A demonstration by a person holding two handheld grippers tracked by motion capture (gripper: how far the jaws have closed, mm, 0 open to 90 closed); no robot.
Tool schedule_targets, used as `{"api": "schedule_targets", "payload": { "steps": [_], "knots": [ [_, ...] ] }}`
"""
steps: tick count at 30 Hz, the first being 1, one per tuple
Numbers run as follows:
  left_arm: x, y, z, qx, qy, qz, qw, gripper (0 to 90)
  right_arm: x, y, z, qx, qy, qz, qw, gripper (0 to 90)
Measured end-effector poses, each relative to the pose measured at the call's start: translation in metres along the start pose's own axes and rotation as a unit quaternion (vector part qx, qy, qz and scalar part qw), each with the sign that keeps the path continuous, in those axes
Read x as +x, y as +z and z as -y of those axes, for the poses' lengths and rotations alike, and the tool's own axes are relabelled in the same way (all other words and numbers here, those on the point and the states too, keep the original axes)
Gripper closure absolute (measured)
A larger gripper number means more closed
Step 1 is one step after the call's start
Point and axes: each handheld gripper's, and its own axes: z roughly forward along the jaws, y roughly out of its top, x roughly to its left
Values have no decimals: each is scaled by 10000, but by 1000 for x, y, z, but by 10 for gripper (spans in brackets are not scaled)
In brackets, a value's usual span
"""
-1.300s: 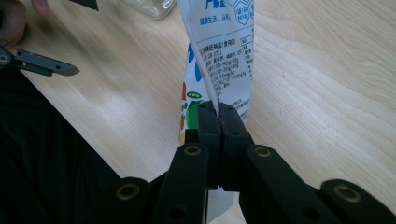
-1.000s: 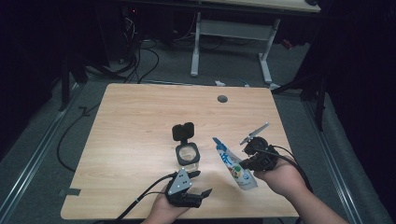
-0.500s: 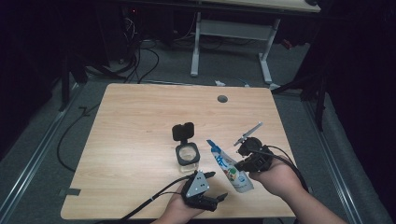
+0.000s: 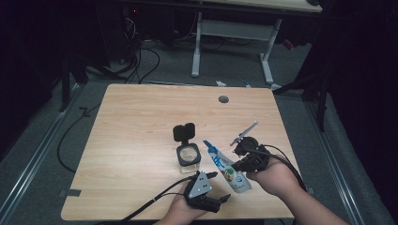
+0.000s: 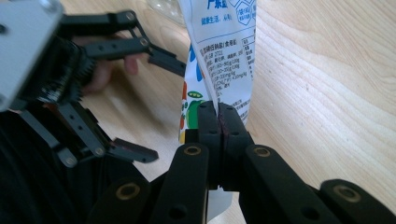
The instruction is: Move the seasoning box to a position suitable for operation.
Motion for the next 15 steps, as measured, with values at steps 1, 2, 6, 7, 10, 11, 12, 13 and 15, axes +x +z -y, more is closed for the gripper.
{"api": "schedule_targets", "payload": {
  "steps": [1,2,6,7,10,11,12,13,15],
  "knots": [
    [0,1,0,26,-8,-12,10000,172,1,-1,-1,-1,7,-2,10000,900],
    [0,2,1,37,11,-39,10000,178,2,-2,-3,-33,-8,-29,10000,900],
    [3,5,0,43,-22,-108,9999,188,5,-6,-8,-119,-56,-61,9999,900],
    [3,5,-1,36,-47,-118,9999,195,6,-7,-9,-140,-75,-86,9998,900],
    [4,5,-3,-6,-117,-149,9998,207,10,-7,-12,-147,-93,-120,9998,900],
    [3,5,-4,0,-109,-141,9998,210,11,-7,-13,-147,-77,-133,9998,900],
    [3,5,-4,0,-83,-130,9999,211,13,-7,-13,-164,-97,-159,9997,900],
    [3,4,-4,-2,-72,-131,9999,213,14,-7,-14,-154,-111,-167,9997,900],
    [3,4,-4,0,-41,-136,9999,214,17,-6,-16,-175,-144,-220,9995,900]
  ]
}}
